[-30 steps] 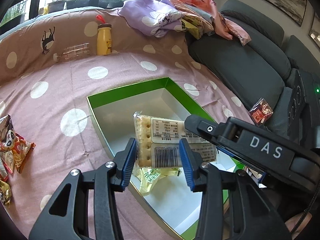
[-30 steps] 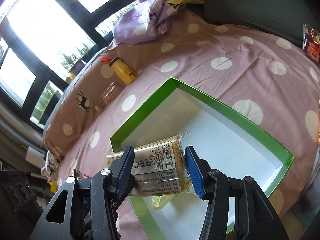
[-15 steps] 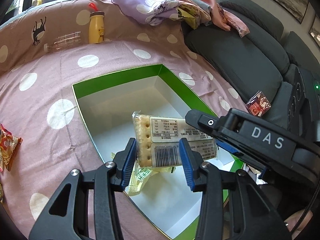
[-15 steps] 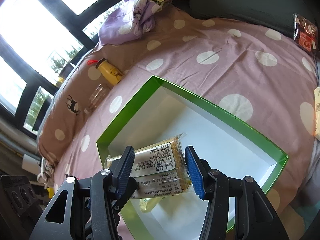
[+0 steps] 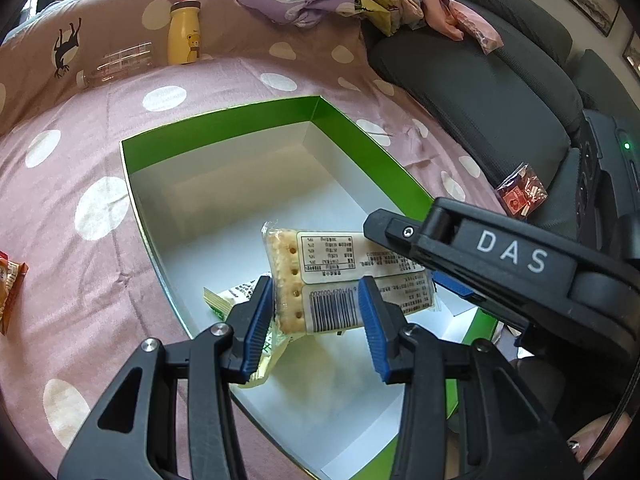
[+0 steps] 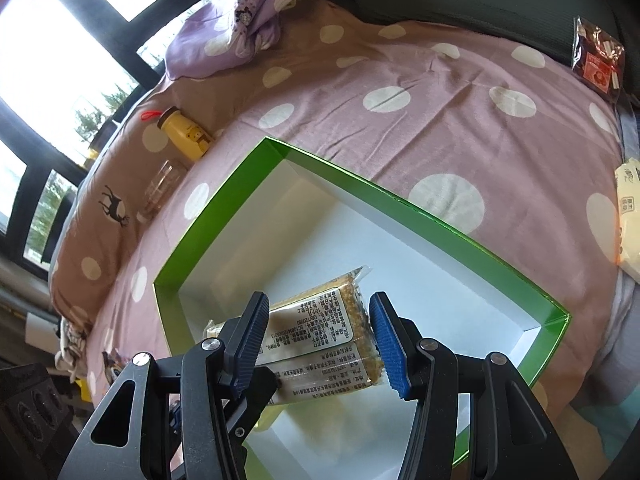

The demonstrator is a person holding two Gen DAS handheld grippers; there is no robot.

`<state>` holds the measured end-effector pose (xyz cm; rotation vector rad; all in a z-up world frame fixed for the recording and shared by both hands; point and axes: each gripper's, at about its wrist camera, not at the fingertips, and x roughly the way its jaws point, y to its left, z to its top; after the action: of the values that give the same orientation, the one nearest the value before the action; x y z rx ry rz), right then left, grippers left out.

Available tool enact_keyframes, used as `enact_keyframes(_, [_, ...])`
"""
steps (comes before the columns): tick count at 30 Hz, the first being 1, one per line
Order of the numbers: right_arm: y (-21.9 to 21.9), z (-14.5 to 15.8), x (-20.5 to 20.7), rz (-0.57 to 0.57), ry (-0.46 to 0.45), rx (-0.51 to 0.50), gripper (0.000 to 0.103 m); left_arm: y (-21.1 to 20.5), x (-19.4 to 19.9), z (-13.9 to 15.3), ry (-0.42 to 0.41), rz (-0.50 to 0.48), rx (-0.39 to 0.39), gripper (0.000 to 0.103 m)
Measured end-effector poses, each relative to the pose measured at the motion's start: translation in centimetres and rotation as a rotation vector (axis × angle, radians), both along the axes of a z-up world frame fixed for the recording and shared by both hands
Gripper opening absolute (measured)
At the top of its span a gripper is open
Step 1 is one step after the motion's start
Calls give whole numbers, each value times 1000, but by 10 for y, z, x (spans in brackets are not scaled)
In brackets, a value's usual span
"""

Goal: Organize snacks
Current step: 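Carry the cracker pack into the green box and release it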

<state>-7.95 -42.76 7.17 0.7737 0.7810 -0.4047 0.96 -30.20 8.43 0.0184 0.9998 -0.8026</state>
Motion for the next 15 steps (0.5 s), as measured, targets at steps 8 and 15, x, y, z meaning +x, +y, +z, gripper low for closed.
enact_keyframes(8, [-5,-5,1,-14,22,11,56,-2,0,-6,-1,-1,7,42])
enact_keyframes(15, [-4,-6,2,-20,28,9,56,-1,2,-6,4,5,5,42])
